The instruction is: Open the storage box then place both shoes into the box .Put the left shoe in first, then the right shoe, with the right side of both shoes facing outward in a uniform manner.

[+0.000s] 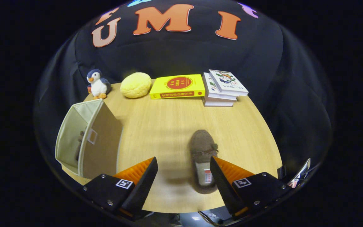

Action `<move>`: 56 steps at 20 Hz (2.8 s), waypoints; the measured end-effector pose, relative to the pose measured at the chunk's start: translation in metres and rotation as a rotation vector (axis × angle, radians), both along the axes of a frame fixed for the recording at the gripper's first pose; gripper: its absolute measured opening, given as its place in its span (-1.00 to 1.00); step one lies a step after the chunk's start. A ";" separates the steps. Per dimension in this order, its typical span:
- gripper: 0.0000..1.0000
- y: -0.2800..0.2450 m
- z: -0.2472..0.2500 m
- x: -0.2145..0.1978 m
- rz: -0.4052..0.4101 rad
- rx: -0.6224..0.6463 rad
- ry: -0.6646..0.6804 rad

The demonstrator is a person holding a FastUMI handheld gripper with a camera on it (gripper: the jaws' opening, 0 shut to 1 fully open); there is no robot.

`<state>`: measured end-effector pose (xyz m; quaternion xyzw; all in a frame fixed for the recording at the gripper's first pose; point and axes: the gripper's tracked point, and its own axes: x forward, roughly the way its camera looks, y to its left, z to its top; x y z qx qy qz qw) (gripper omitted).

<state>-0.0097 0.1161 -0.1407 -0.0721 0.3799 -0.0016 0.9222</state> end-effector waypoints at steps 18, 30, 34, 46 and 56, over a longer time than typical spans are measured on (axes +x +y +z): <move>-0.01 -0.066 -0.120 0.043 0.096 0.000 0.208; -0.99 -0.044 -0.046 0.041 -0.007 0.125 0.065; -0.99 -0.009 -0.009 0.031 -0.018 0.130 0.009; -0.99 0.181 0.078 0.004 0.053 0.197 -0.091; -0.99 0.294 0.057 -0.006 0.103 0.188 -0.019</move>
